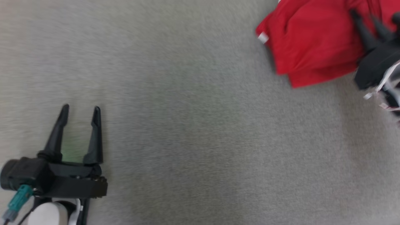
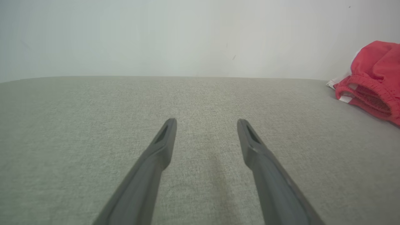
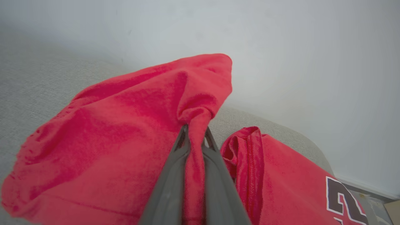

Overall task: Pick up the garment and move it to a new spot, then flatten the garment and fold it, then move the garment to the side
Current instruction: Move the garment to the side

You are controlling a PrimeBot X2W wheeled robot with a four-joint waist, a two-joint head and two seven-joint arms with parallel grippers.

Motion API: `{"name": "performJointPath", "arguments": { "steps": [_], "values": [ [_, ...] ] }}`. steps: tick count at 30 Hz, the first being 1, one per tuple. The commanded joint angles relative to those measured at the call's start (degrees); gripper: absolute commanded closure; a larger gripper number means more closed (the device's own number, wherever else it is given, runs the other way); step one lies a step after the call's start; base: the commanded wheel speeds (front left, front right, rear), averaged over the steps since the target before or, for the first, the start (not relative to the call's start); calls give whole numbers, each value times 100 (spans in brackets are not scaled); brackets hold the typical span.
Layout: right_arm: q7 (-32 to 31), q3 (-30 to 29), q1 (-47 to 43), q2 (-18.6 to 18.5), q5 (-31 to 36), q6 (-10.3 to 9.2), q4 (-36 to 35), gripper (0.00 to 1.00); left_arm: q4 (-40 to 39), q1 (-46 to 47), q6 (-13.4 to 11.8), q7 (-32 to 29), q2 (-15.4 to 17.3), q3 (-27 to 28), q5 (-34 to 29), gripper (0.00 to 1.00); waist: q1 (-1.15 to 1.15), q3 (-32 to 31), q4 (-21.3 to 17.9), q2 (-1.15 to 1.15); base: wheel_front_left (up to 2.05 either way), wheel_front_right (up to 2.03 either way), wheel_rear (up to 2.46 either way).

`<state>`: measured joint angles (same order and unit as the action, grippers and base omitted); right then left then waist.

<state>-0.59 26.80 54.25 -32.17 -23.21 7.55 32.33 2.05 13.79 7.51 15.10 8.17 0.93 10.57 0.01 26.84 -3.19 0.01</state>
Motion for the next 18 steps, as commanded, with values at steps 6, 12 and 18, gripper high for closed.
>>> {"name": "performJointPath", "arguments": {
  "steps": [6, 12, 18],
  "values": [
    [-236, -227, 273, -470, -47, -14, -477, 100, -364, 85, -9, 1, 293, 34, -50, 0, -1, 1045, -996, -1, 0, 0, 0],
    [-494, -486, 390, -811, -80, -14, -660, 100, -730, -27, -8, -1, 486, 0, -112, 0, -1, 1231, -1255, -1, 0, 0, 0],
    [-719, -531, 569, -1167, -78, -15, -520, 100, -1141, -165, -7, -86, 578, -107, -129, 0, -1, 1332, -1376, -1, 0, 0, 0]
  ]
}}
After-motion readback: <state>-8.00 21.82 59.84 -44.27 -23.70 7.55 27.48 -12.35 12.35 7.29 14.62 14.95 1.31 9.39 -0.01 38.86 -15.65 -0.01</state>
